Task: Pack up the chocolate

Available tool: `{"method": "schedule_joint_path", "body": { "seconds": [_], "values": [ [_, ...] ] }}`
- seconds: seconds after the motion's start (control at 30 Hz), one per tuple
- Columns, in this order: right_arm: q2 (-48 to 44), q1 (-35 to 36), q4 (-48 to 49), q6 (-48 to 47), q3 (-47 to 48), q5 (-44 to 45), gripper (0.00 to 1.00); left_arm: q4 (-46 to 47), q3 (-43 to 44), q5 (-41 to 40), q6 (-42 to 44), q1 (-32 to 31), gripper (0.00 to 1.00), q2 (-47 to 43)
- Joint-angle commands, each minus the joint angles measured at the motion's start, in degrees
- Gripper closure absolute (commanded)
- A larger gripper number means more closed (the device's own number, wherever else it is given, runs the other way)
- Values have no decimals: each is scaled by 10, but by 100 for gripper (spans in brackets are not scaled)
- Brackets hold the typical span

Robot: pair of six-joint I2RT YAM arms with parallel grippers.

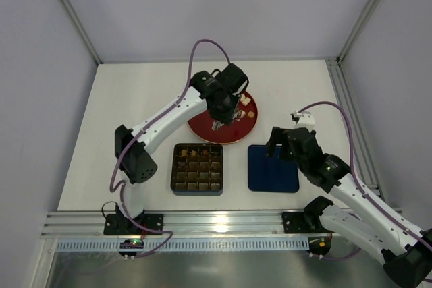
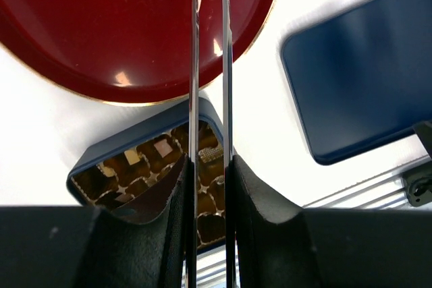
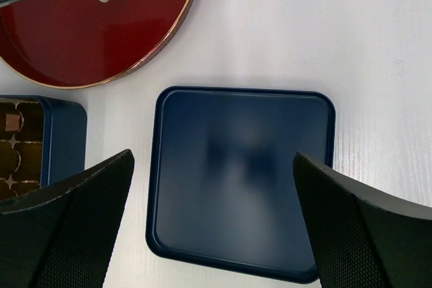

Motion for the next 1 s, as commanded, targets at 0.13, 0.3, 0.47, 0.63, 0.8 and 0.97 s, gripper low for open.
{"method": "schedule_joint_path", "body": {
  "seconds": [0.13,0.3,0.47,0.63,0.8,0.97],
  "values": [
    [11,2,29,-1,13,-3,0,-20,-46,-13,0,2,75,-101],
    [19,2,35,-3,12,-7,0,-29,-104,-19,-8,2,75,-174],
    [31,2,44,-5,10,-5,0,-43,-170,-17,-17,2,75,-240],
    [44,2,54,-3,16,-9,0,-60,-245,-22,-25,2,74,-311],
    [60,2,60,-3,20,-9,0,-81,-290,-21,-38,2,74,-364],
    [69,2,66,-3,23,-10,0,-84,-339,-14,-53,0,74,-418]
  ]
}}
